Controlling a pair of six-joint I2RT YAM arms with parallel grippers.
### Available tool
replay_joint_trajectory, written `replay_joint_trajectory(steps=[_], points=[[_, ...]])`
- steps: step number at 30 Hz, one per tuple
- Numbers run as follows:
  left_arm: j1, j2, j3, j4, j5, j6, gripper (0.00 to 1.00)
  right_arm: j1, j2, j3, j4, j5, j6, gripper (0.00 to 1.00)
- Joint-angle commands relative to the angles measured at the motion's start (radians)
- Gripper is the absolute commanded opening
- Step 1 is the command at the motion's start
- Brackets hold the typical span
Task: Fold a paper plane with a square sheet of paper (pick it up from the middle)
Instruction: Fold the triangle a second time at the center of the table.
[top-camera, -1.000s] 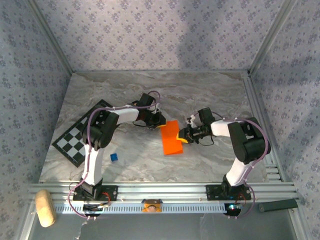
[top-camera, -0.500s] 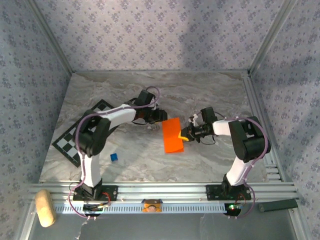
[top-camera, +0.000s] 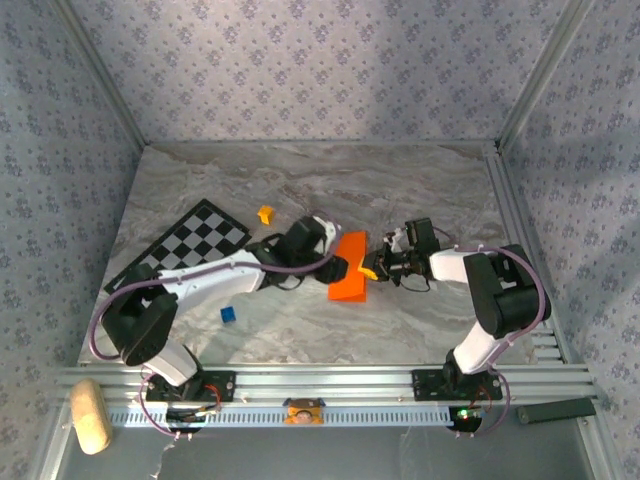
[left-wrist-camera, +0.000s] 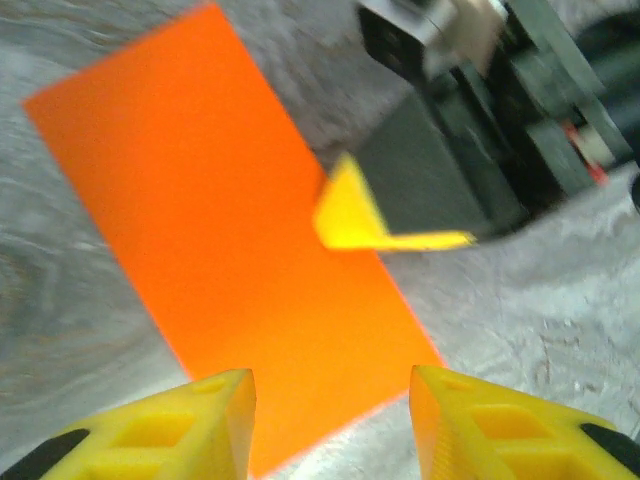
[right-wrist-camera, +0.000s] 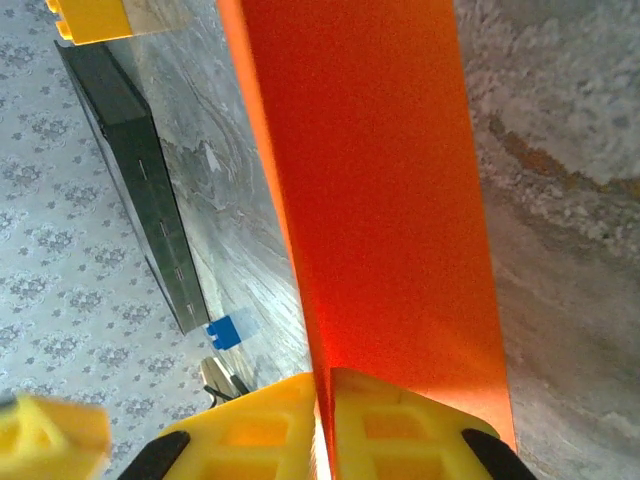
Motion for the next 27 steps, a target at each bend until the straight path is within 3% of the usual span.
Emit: replay_joint_trajectory(steps=[1,12,27], points=[[-0.068,0.026,0.032,-0.048,-0.151,0.107,0.46,0.005,-0.011,0.016,-0.028,-0.002,0.001,0.13],[-0.248,0.210,0.189,-0.200,-0.350,0.269,0.58,0.004,0.002,0.037,-0.063,-0.007,-0.018,0.11],[-0.314,0.297,0.219,-0.184,-0.517,0.315,0.60,-0.001,-0.002,0.038,-0.087,0.008,-0.029,0.11]])
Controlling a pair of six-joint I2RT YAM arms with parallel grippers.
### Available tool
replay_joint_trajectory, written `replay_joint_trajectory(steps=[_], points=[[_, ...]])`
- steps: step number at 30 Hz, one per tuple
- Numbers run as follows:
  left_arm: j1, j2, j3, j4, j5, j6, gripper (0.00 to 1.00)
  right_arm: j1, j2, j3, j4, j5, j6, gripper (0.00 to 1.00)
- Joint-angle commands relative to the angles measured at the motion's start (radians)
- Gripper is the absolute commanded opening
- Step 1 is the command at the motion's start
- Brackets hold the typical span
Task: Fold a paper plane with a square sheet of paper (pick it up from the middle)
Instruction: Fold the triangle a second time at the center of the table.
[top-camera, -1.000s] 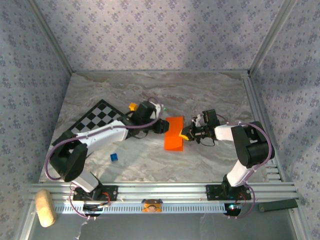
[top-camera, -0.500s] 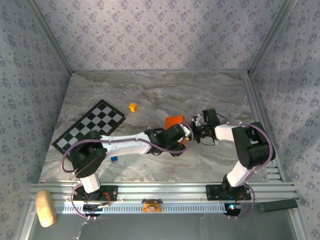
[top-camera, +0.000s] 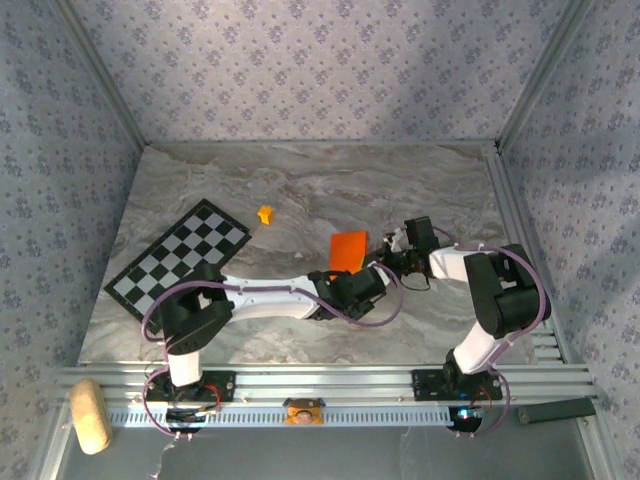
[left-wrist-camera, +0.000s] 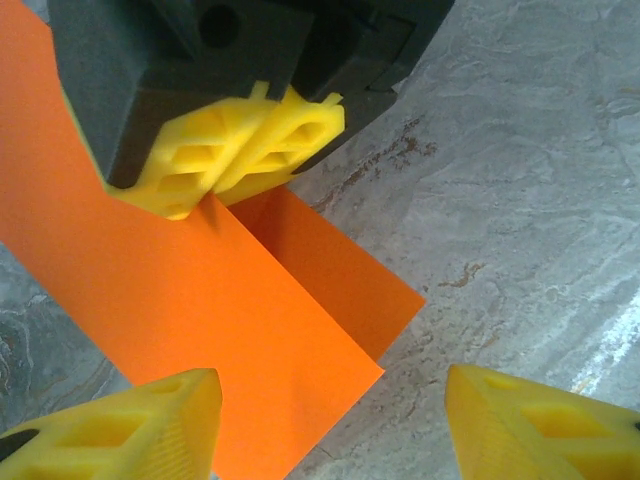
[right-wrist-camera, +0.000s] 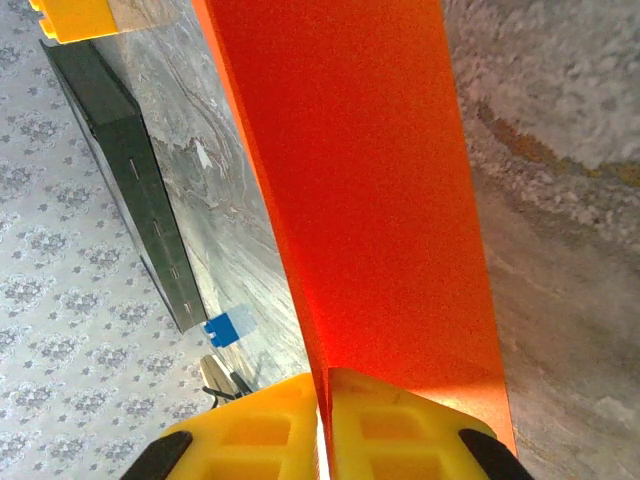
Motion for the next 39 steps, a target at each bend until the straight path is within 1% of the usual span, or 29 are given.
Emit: replay_joint_trajectory(steps=[1,5,10,15,18,20,23,25,28,29,33,34,35,37,39], points=[[-0.007,0.020,0.017,0.000,-0.055,0.022,0.60,-0.002,-0.001,0.016,-0.027,0.007,-0.023,0.11],[-0.008,0.022,0.017,0.016,-0.063,0.021,0.58,-0.002,-0.002,0.015,-0.027,0.005,-0.026,0.11],[-0.008,0.031,0.016,0.032,-0.063,0.008,0.49,-0.002,-0.004,0.013,-0.028,0.005,-0.026,0.11],[-0.007,0.014,-0.018,0.062,-0.071,-0.033,0.35,-0.003,-0.003,0.012,-0.028,0.008,-0.028,0.11],[-0.008,0.003,-0.031,0.069,-0.073,-0.050,0.23,-0.005,-0.005,0.012,-0.031,0.008,-0.029,0.11],[-0.007,-0.002,-0.036,0.074,-0.072,-0.059,0.18,-0.007,-0.006,0.011,-0.028,0.011,-0.029,0.12],[-0.006,-0.002,-0.034,0.073,-0.068,-0.067,0.09,-0.008,-0.015,0.004,-0.028,0.013,-0.031,0.13],[-0.007,-0.003,-0.032,0.072,-0.065,-0.066,0.04,-0.012,-0.022,0.003,-0.033,0.016,-0.036,0.13],[0.000,-0.009,-0.030,0.071,-0.053,-0.069,0.00,-0.020,-0.031,0.000,-0.045,0.019,-0.045,0.13],[0.005,-0.014,-0.032,0.072,-0.046,-0.072,0.00,-0.023,-0.034,0.000,-0.049,0.017,-0.051,0.14],[0.032,-0.044,-0.045,0.078,0.024,-0.091,0.00,-0.045,-0.074,-0.005,-0.105,0.056,-0.089,0.17],[0.044,-0.054,-0.050,0.083,0.062,-0.099,0.00,-0.054,-0.093,-0.006,-0.136,0.082,-0.103,0.18],[0.068,-0.064,-0.056,0.090,0.119,-0.117,0.00,-0.065,-0.116,-0.012,-0.165,0.113,-0.113,0.20],[0.118,-0.076,-0.069,0.105,0.247,-0.160,0.00,-0.095,-0.162,-0.025,-0.227,0.178,-0.119,0.28],[0.165,-0.087,-0.094,0.145,0.373,-0.195,0.00,-0.123,-0.210,-0.044,-0.256,0.214,-0.119,0.33]])
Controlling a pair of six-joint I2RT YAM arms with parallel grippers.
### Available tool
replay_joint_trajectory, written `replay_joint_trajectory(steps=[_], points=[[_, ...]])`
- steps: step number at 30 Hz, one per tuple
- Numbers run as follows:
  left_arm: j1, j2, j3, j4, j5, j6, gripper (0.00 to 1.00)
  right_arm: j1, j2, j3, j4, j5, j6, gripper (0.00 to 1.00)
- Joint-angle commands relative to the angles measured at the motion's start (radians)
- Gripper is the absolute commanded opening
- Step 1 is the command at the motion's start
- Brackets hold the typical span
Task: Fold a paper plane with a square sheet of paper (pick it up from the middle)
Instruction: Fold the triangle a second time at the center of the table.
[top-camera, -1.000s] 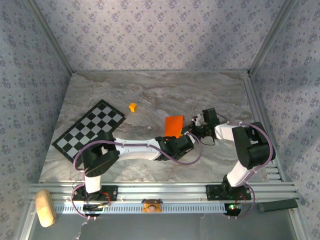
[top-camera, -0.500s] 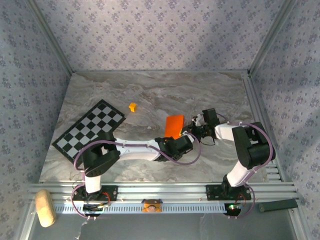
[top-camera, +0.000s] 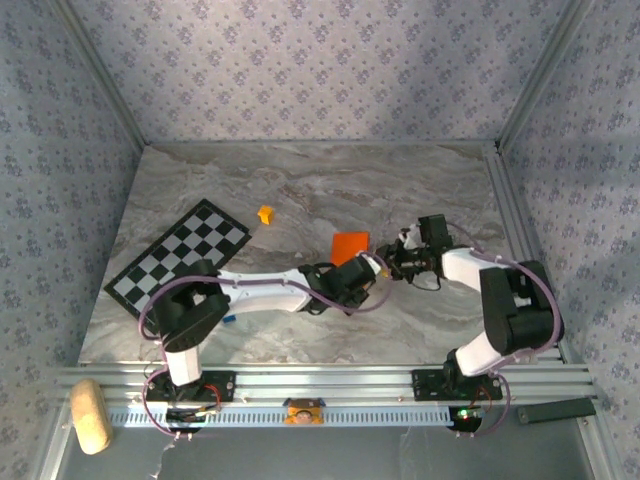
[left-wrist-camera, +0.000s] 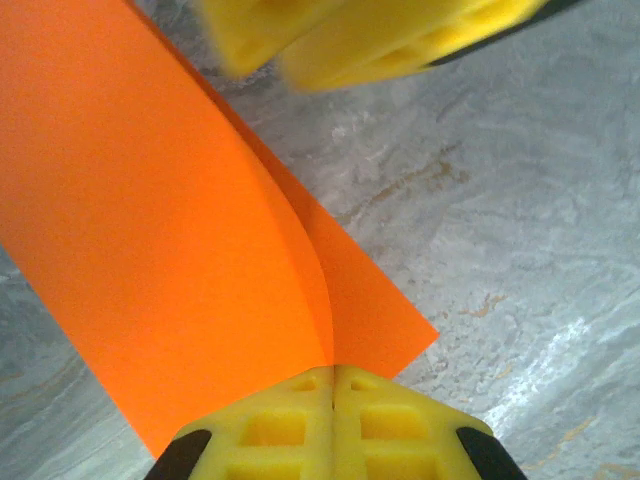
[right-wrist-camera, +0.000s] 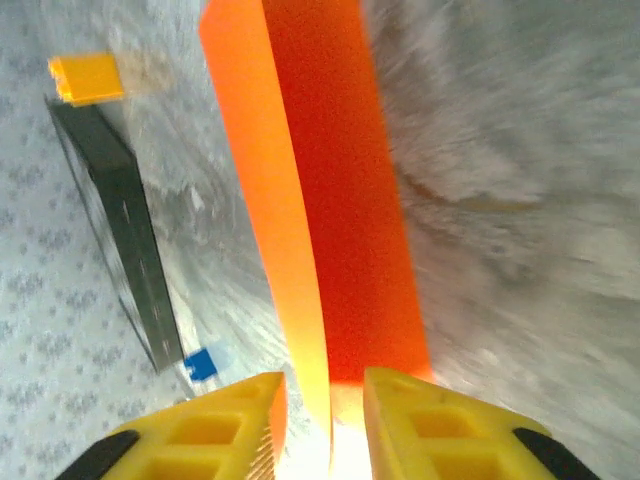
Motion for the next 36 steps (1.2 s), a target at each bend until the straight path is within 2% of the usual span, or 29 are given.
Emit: replay_joint_trajectory(steps=[1,4,6,11,15,20,26,30,36], points=[[0.080,-0.050,-0.036,0.068,0.264,-0.087,0.00,-0.045,-0.084,-0.035,-0.121,0.103,-0.033,0.35],[0.130,-0.041,-0.038,0.097,0.417,-0.129,0.00,-0.056,-0.136,-0.042,-0.156,0.115,-0.050,0.36],[0.145,-0.035,-0.041,0.118,0.471,-0.152,0.00,-0.053,-0.152,-0.044,-0.175,0.107,-0.065,0.36],[0.172,-0.021,-0.039,0.160,0.570,-0.213,0.00,-0.027,-0.181,-0.068,-0.169,0.070,-0.087,0.31],[0.190,-0.020,-0.056,0.220,0.613,-0.280,0.00,-0.002,-0.183,-0.073,-0.188,0.070,-0.103,0.23],[0.194,-0.002,-0.044,0.228,0.626,-0.307,0.00,0.021,-0.165,-0.061,-0.188,0.066,-0.114,0.13],[0.195,0.004,-0.047,0.190,0.583,-0.297,0.00,0.096,-0.112,-0.039,-0.199,0.097,-0.134,0.05],[0.195,0.002,-0.046,0.159,0.557,-0.284,0.00,0.133,-0.089,-0.055,-0.178,0.141,-0.118,0.03],[0.194,0.009,-0.039,0.128,0.549,-0.266,0.00,0.166,-0.024,-0.032,-0.156,0.124,-0.128,0.02]])
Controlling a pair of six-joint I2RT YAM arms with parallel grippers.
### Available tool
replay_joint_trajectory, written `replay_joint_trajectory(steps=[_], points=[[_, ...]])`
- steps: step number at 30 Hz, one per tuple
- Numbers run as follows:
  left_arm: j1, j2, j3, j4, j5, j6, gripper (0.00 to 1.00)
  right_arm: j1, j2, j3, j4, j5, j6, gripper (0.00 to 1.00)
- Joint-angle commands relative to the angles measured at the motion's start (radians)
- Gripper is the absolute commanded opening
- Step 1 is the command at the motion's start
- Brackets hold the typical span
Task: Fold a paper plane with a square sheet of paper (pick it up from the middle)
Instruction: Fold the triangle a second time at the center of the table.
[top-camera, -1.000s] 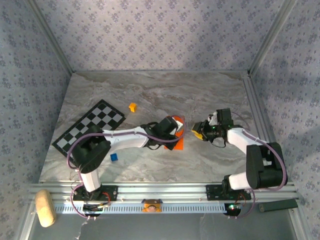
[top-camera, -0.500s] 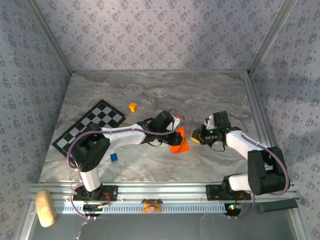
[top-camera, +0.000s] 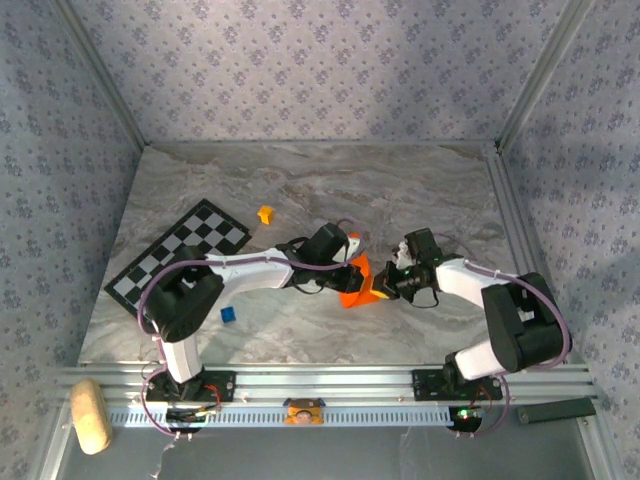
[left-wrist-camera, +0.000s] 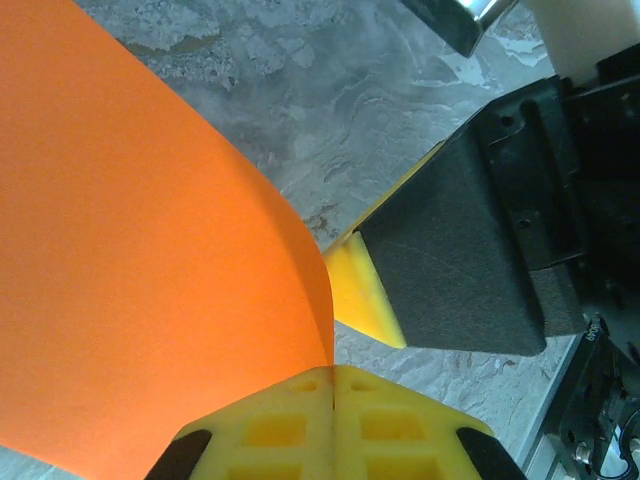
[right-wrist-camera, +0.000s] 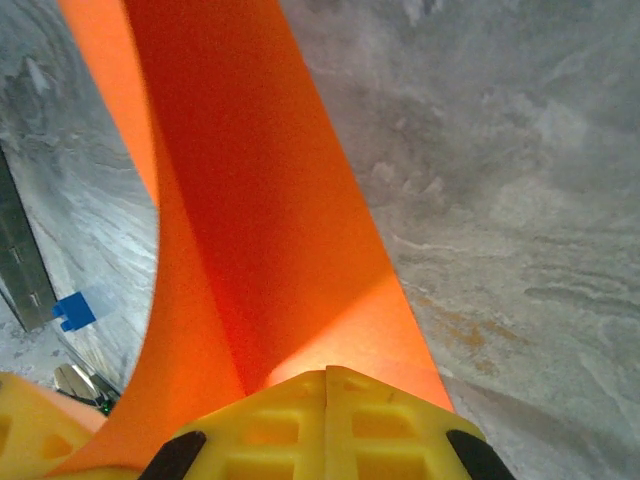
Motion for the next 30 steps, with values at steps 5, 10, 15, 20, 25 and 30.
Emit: replay_joint_trajectory(steps=[5,10,15,20,25,30], points=[[0.002,0.014,0.013,-0.063,-0.022,0.039,0.00,0.029,0.055,0.047,-0.040,0.050,-0.052,0.02],[0.005,0.024,0.029,-0.100,-0.031,0.060,0.00,0.033,0.082,0.041,-0.056,0.070,-0.061,0.02],[0.018,0.025,0.033,-0.121,-0.035,0.069,0.00,0.041,0.106,0.039,-0.065,0.079,-0.061,0.01],[0.029,0.024,0.035,-0.135,-0.036,0.074,0.00,0.047,0.106,0.046,-0.085,0.111,-0.061,0.00],[0.029,0.022,0.031,-0.132,-0.035,0.073,0.00,0.067,0.056,0.052,-0.048,0.086,-0.061,0.02],[0.029,0.021,0.027,-0.126,-0.033,0.066,0.00,0.091,0.053,0.052,-0.011,0.074,-0.060,0.02]])
